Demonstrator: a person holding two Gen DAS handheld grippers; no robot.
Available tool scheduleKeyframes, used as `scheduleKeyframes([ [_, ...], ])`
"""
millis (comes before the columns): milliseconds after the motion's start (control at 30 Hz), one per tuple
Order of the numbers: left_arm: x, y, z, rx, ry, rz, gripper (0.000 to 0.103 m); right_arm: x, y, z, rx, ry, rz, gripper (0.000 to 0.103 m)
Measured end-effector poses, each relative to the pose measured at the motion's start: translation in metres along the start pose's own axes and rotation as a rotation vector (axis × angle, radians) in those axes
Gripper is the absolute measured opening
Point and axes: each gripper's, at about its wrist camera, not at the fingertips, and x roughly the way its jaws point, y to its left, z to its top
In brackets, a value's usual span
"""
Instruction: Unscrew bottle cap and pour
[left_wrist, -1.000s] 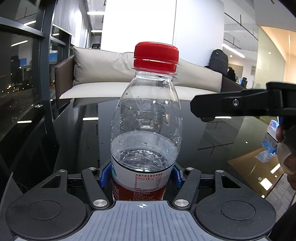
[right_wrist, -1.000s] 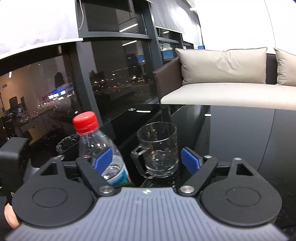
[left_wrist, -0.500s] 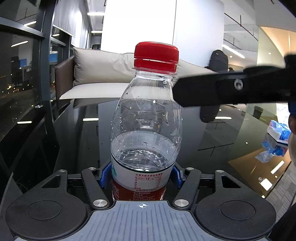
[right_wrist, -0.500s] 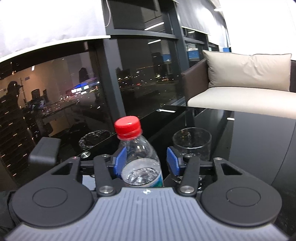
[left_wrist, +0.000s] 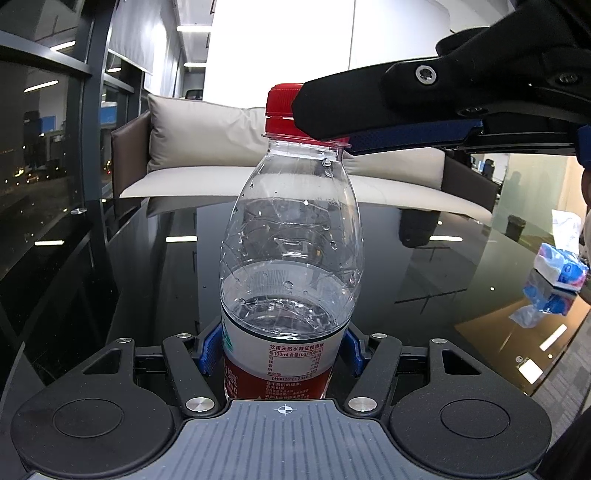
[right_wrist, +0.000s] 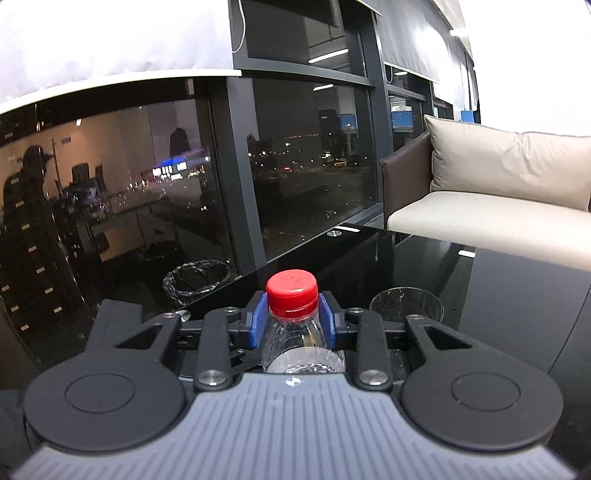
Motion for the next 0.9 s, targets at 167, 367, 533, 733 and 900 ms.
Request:
scheduleKeyframes([
  [167,0.000,0.001,0.000,-0.001,0.000,0.000,0.058,0.007,0.000,0.004,-0.005,0.017,-0.010,0.033],
  [367,-0.001,0.003,0.000,0.005,-0.001,0.003,0.058,0.016,0.003,0.007,-0.016,0.022,-0.031,0.034],
  [533,0.000,0.003,0.001,0.011,0.000,0.002,0.058,0.025,0.008,0.010,-0.033,0.026,-0.058,0.034],
  [733,0.001,0.004,0.001,0.016,0.000,0.003,0.058,0.027,0.010,0.008,-0.052,0.027,-0.065,0.033],
  [900,0.001,0.002,0.001,0.025,-0.001,0.002,0.058,0.026,0.009,0.006,-0.078,0.026,-0.056,0.033],
])
